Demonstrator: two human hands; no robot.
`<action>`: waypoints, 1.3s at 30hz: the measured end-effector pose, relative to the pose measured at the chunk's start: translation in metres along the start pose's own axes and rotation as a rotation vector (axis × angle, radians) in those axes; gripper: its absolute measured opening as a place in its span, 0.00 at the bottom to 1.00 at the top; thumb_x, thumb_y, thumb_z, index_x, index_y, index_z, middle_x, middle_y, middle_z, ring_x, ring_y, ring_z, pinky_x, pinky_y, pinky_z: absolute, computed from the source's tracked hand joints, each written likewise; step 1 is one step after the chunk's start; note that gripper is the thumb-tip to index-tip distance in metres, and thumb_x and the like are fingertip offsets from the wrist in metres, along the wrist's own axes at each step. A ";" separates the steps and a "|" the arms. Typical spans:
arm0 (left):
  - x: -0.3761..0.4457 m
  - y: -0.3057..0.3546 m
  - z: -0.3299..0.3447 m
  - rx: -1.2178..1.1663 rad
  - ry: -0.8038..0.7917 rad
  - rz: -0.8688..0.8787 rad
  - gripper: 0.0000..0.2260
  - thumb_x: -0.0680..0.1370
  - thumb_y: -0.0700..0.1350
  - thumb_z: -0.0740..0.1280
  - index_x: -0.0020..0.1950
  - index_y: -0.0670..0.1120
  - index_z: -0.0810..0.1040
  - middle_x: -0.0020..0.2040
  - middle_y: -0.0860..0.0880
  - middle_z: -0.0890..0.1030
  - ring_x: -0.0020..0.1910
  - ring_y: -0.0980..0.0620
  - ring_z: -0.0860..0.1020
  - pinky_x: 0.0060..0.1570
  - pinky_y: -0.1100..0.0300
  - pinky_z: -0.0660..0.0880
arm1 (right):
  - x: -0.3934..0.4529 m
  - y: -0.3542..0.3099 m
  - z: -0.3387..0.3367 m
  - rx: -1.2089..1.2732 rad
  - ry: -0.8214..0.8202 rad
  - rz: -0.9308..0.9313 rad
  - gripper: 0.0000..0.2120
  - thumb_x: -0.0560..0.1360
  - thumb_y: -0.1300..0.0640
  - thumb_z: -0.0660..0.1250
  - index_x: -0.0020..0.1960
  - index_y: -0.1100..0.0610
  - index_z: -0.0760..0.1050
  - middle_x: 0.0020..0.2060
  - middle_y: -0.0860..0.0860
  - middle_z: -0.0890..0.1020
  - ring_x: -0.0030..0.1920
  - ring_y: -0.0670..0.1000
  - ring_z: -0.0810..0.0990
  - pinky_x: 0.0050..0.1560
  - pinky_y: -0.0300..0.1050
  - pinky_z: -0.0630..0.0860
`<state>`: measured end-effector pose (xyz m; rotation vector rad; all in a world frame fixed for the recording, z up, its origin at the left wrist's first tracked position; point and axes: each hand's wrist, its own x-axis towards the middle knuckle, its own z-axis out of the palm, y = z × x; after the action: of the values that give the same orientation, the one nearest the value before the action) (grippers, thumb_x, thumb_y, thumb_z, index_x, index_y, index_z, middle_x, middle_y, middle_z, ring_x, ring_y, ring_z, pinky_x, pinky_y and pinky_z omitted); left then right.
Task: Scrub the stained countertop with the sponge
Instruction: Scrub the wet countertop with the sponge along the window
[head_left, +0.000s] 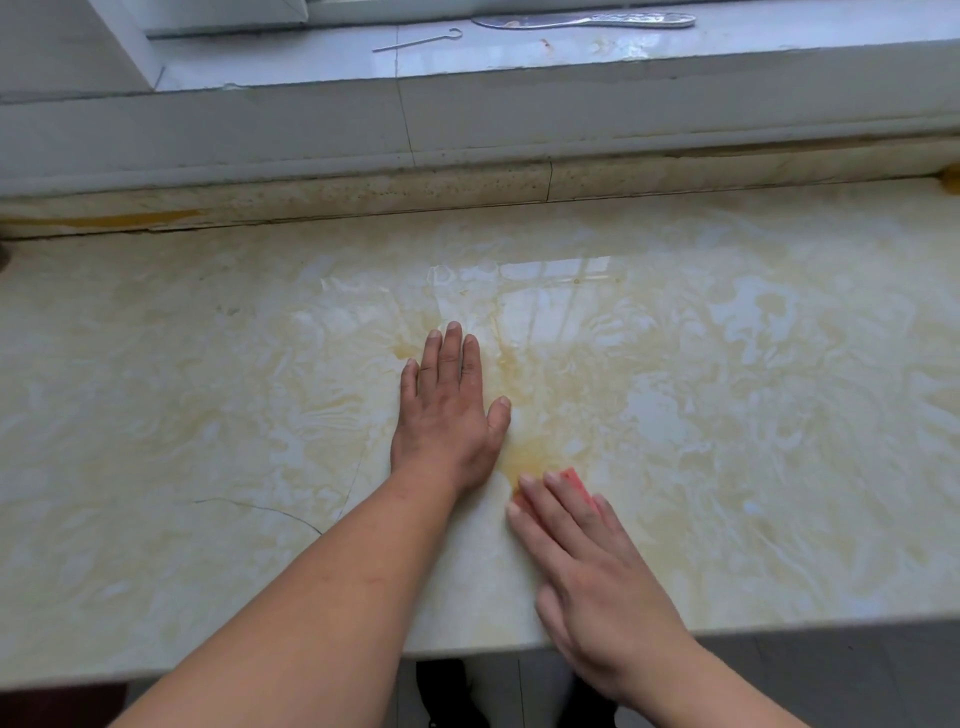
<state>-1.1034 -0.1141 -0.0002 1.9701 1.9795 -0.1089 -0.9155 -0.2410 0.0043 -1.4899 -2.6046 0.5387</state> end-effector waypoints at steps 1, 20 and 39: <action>0.000 0.000 0.000 -0.003 0.000 0.002 0.35 0.85 0.60 0.47 0.85 0.46 0.36 0.84 0.48 0.30 0.82 0.49 0.30 0.81 0.45 0.35 | 0.014 -0.005 -0.001 0.003 0.002 0.054 0.36 0.71 0.51 0.58 0.80 0.50 0.61 0.82 0.48 0.55 0.82 0.54 0.49 0.75 0.56 0.52; 0.001 0.000 0.001 -0.027 0.020 -0.008 0.33 0.85 0.58 0.48 0.85 0.47 0.38 0.84 0.48 0.32 0.83 0.49 0.32 0.81 0.47 0.35 | 0.029 -0.025 0.004 0.086 0.035 0.298 0.36 0.74 0.52 0.51 0.82 0.53 0.52 0.82 0.49 0.46 0.81 0.52 0.39 0.79 0.57 0.45; 0.001 0.000 0.002 -0.024 0.014 -0.007 0.32 0.86 0.57 0.46 0.85 0.47 0.37 0.84 0.48 0.32 0.83 0.49 0.31 0.81 0.46 0.35 | 0.093 -0.001 -0.018 0.093 -0.029 0.364 0.36 0.75 0.48 0.46 0.83 0.49 0.45 0.81 0.46 0.38 0.79 0.49 0.31 0.78 0.52 0.35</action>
<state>-1.1026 -0.1131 -0.0022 1.9540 1.9876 -0.0730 -0.9597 -0.1578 0.0128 -1.9467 -2.2977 0.7061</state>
